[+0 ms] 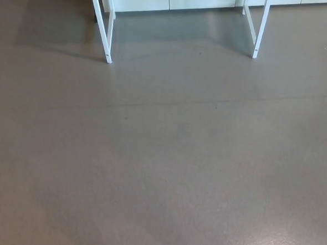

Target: The robot walks towards a desk on which a shovel is kept on the left hand side and a container is kept on the right hand side. The robot picks up the shovel using its left hand and places it in the container.

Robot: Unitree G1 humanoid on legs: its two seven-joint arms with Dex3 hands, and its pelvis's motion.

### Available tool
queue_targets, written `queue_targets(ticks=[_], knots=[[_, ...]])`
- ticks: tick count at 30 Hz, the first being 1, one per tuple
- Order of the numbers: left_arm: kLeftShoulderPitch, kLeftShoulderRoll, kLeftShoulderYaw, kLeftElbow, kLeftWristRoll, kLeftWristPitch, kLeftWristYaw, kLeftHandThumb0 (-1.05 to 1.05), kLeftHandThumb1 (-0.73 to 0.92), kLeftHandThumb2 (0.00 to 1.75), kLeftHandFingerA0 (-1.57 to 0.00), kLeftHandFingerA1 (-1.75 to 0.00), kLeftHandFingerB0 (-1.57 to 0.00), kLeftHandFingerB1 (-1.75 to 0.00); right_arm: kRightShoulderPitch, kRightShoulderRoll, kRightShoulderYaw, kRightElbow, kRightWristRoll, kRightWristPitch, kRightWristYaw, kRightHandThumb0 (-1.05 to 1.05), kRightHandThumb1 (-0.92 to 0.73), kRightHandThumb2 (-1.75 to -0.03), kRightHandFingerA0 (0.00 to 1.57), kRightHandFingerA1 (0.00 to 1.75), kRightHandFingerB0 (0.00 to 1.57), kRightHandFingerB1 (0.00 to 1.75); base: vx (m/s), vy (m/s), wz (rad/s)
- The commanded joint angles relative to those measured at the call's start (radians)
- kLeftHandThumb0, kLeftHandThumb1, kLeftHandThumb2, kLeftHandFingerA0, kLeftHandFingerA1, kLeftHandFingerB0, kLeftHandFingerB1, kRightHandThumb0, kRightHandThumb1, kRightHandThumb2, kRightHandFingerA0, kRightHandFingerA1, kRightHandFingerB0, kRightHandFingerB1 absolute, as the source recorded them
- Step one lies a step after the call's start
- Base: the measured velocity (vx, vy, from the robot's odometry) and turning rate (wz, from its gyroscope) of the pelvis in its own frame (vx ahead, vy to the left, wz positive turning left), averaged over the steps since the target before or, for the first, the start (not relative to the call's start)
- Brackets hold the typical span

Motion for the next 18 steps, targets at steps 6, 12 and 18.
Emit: queue_targets(ticks=[6, 12, 18], knots=[[0.008, 0.008, -0.001, -0.004, -0.008, 0.002, -0.002, -0.24, 0.61, 0.58, -0.46, -0.36, -0.37, -0.33, 0.002, -0.012, 0.000, 0.011, 0.003, -0.038, 0.005, -0.23, -0.52, -0.55, 0.62, 0.57, 0.52, 0.51, 0.00, 0.000, 0.00], [0.000, 0.006, 0.001, 0.018, -0.008, -0.011, -0.001, -0.23, 0.60, 0.58, -0.46, -0.37, -0.39, -0.33, 0.001, -0.015, 0.002, 0.010, 0.002, -0.034, 0.005, -0.24, -0.53, -0.55, 0.63, 0.57, 0.51, 0.50, 0.00, 0.000, 0.00], [-0.003, 0.006, -0.004, 0.017, -0.002, -0.020, 0.001, -0.23, 0.61, 0.58, -0.46, -0.37, -0.38, -0.33, -0.005, -0.019, 0.007, 0.013, -0.007, -0.041, 0.002, -0.27, -0.55, -0.56, 0.62, 0.55, 0.50, 0.49, 0.00, 0.000, 0.00]])
